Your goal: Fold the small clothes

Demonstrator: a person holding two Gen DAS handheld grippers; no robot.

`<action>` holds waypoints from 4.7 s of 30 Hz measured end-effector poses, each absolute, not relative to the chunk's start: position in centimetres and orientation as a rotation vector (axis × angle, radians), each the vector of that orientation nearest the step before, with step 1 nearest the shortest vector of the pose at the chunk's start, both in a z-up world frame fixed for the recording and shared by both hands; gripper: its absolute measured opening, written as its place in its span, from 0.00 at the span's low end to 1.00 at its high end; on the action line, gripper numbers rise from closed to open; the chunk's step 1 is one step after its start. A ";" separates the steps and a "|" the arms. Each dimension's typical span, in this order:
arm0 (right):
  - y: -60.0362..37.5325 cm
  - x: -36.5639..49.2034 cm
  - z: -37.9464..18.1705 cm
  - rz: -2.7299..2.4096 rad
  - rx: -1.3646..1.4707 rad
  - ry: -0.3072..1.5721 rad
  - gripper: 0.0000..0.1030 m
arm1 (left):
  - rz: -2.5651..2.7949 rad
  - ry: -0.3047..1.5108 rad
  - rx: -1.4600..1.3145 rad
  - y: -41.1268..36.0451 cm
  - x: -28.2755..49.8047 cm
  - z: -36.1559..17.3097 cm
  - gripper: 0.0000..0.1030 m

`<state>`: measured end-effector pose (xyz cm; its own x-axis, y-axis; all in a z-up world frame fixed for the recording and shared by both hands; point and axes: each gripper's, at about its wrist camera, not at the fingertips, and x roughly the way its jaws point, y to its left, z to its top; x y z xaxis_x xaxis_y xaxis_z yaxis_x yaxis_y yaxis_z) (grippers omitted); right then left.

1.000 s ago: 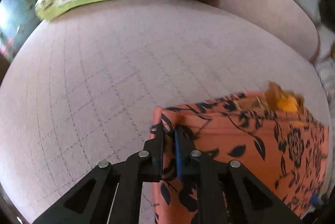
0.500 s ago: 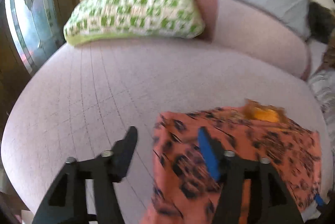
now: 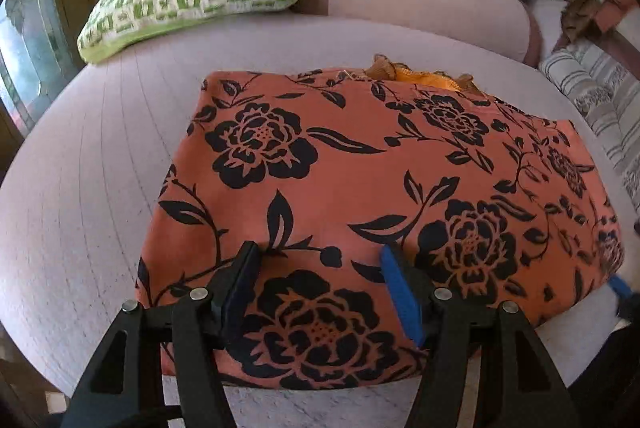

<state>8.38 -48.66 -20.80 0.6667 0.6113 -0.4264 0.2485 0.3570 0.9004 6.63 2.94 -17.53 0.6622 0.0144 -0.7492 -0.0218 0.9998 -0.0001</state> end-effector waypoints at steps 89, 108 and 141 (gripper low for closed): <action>-23.0 13.5 -16.6 0.822 0.690 0.910 0.31 | 0.015 0.809 -0.478 12.0 0.8 -15.4 0.09; -27.1 18.4 -18.3 0.706 0.909 1.011 0.88 | 0.007 0.737 -0.291 10.4 3.3 -11.3 0.44; -24.5 25.4 -18.9 0.631 0.751 1.094 0.39 | 0.016 0.902 -0.211 10.1 9.0 -17.3 0.46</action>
